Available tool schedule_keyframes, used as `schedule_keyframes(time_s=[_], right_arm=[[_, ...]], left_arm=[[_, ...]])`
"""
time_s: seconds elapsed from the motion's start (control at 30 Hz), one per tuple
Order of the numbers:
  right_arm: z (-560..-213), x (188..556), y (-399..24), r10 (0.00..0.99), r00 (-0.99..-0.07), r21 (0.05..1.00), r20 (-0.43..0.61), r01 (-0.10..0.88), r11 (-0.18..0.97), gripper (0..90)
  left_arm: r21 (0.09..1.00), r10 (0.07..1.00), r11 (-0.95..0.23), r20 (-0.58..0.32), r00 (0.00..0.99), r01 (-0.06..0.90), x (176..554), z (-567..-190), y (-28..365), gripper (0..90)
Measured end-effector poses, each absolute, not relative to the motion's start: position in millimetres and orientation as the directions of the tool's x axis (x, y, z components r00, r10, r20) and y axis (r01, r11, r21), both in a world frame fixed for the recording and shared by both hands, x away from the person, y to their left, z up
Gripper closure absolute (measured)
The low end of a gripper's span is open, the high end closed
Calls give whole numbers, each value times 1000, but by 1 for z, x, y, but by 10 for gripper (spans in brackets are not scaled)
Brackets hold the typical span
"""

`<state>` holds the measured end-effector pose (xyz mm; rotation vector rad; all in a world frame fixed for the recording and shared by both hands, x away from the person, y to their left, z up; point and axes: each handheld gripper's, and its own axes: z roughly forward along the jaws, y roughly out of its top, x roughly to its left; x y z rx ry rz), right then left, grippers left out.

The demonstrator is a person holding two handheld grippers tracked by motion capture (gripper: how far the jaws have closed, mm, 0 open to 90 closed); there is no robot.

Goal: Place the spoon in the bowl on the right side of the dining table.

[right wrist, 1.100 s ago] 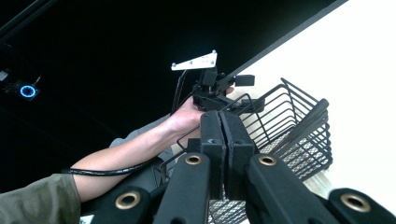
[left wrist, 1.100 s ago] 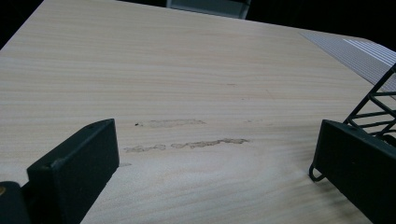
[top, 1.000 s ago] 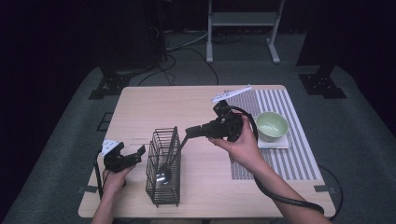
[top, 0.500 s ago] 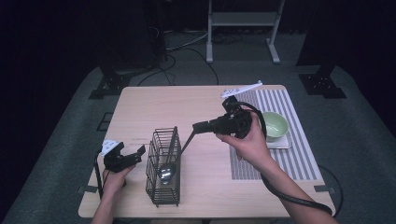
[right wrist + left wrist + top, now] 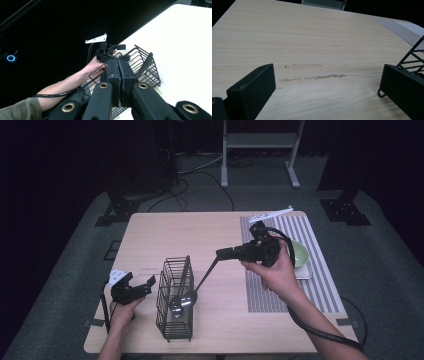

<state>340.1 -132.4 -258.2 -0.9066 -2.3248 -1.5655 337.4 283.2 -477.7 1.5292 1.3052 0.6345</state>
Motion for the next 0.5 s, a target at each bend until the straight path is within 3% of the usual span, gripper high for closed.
schedule_keyframes(time_s=[0.5], right_arm=[[-264,341,-154,405,-771,764,492,605,224,885]], left_arm=[[905,938,66,-200,283,420,337,-478,283,0]])
